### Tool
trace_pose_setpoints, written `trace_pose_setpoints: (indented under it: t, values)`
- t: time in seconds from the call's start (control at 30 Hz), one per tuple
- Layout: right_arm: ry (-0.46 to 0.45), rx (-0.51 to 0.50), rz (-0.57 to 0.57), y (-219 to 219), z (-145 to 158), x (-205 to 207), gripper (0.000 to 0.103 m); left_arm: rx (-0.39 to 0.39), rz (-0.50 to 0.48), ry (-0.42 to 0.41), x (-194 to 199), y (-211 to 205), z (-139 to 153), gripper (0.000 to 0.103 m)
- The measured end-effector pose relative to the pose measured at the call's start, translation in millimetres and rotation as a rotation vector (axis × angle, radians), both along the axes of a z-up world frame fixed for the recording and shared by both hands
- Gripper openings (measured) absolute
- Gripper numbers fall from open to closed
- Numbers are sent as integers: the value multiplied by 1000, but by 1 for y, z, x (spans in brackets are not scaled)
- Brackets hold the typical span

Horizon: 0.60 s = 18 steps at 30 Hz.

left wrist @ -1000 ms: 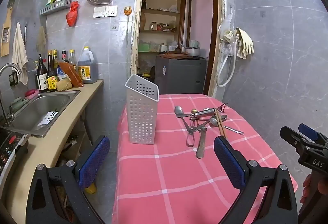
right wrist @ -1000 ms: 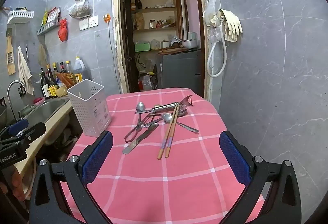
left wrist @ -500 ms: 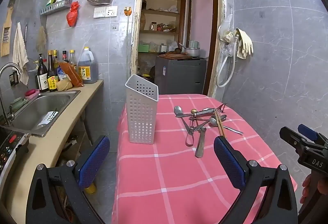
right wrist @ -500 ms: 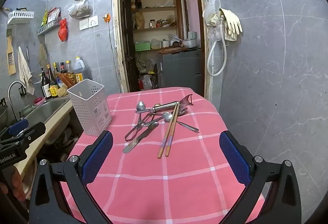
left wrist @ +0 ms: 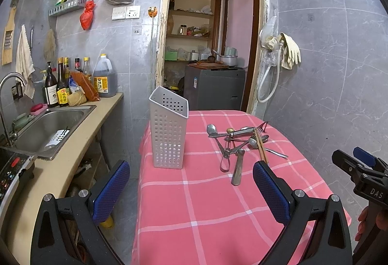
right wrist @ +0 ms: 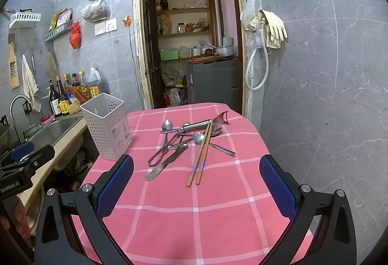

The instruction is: Organize utensils

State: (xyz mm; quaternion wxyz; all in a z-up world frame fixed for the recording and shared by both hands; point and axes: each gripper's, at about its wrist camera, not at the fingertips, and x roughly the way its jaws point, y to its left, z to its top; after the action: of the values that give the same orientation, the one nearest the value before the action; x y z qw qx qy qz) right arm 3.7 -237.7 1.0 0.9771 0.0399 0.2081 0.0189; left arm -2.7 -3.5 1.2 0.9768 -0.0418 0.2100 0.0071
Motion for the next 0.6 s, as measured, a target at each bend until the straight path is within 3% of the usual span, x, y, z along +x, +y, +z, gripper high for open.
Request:
trace_pose_setpoints:
  t: [0.6]
  values:
    - [2,0,0,1,1,0,102,-1,-1,1,0,1,0,102]
